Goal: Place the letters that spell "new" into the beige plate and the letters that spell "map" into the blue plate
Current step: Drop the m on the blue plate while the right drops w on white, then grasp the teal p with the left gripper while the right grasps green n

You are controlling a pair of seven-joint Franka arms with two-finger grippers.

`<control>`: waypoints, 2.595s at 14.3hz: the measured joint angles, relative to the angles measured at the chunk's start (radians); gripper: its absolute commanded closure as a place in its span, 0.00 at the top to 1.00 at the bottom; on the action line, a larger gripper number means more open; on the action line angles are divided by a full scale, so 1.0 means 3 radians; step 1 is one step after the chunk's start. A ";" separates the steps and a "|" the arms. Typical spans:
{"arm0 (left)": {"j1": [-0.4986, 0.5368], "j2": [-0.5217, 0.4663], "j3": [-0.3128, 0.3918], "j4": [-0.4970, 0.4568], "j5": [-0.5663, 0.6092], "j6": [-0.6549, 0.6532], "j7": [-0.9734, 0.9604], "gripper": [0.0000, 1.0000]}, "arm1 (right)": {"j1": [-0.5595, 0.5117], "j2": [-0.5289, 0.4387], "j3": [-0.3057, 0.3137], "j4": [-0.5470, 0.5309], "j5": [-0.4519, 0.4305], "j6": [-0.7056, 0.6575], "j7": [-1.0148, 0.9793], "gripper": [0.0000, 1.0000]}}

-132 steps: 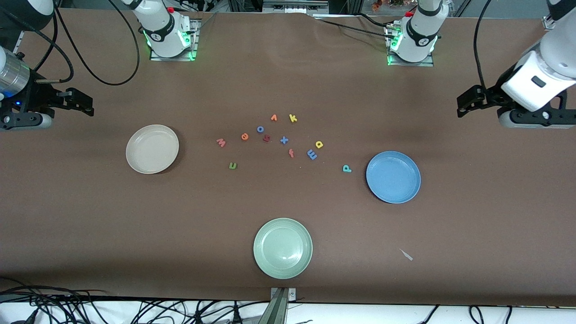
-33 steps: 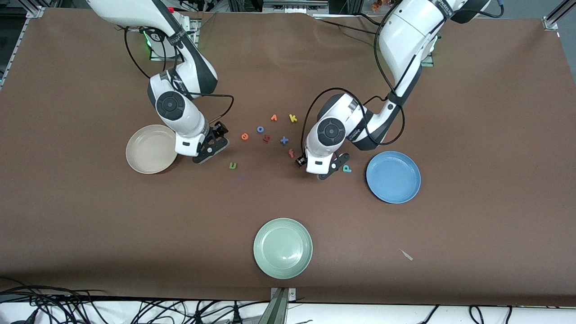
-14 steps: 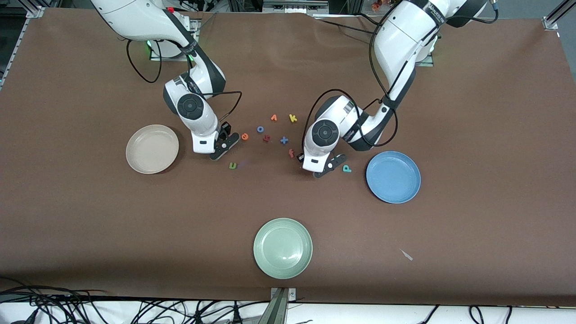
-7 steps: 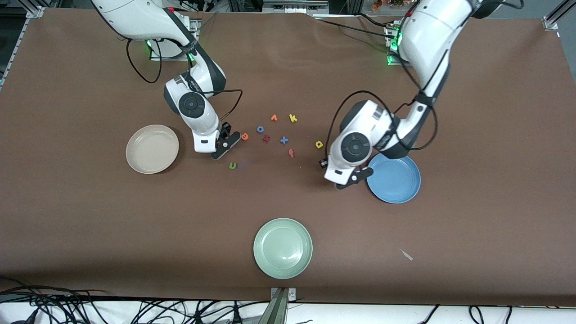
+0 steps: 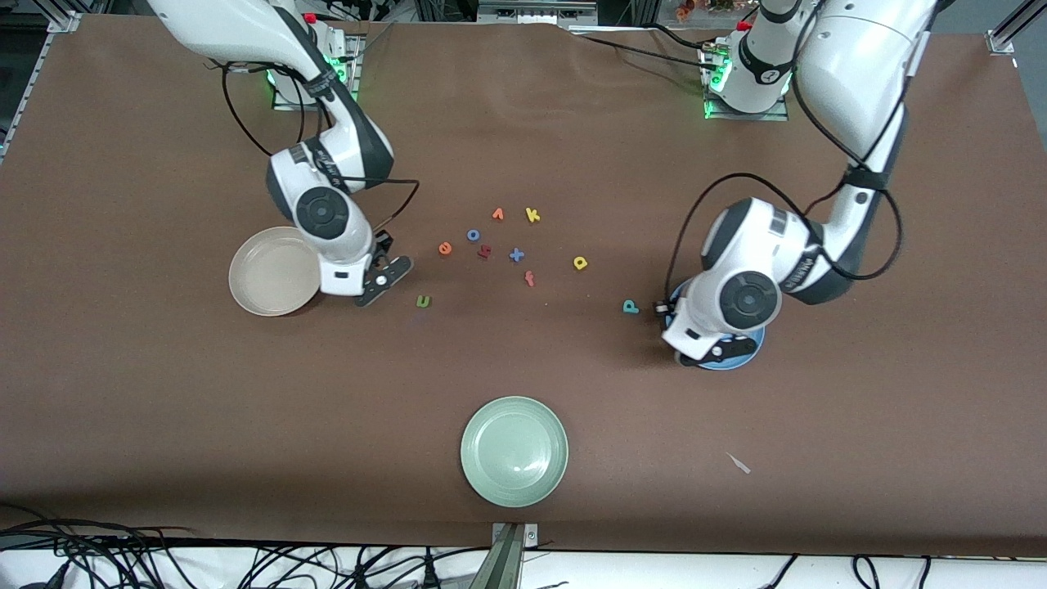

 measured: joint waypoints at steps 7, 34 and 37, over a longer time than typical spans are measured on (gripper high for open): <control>0.0081 0.0163 -0.0005 -0.0159 0.0346 0.0026 0.0147 1.00 | -0.0144 0.0003 -0.0555 0.0037 0.0000 -0.0307 -0.0534 0.55; -0.0138 0.0511 -0.0425 -0.0369 0.0219 0.1203 -0.0812 0.59 | 0.0316 0.0557 0.0010 0.0345 0.0739 0.0913 0.2898 1.00; -0.0134 0.0475 -0.0425 -0.0369 0.0219 0.1200 -0.0812 0.36 | 0.0353 0.0661 0.0010 0.0428 0.0739 0.0917 0.2926 0.99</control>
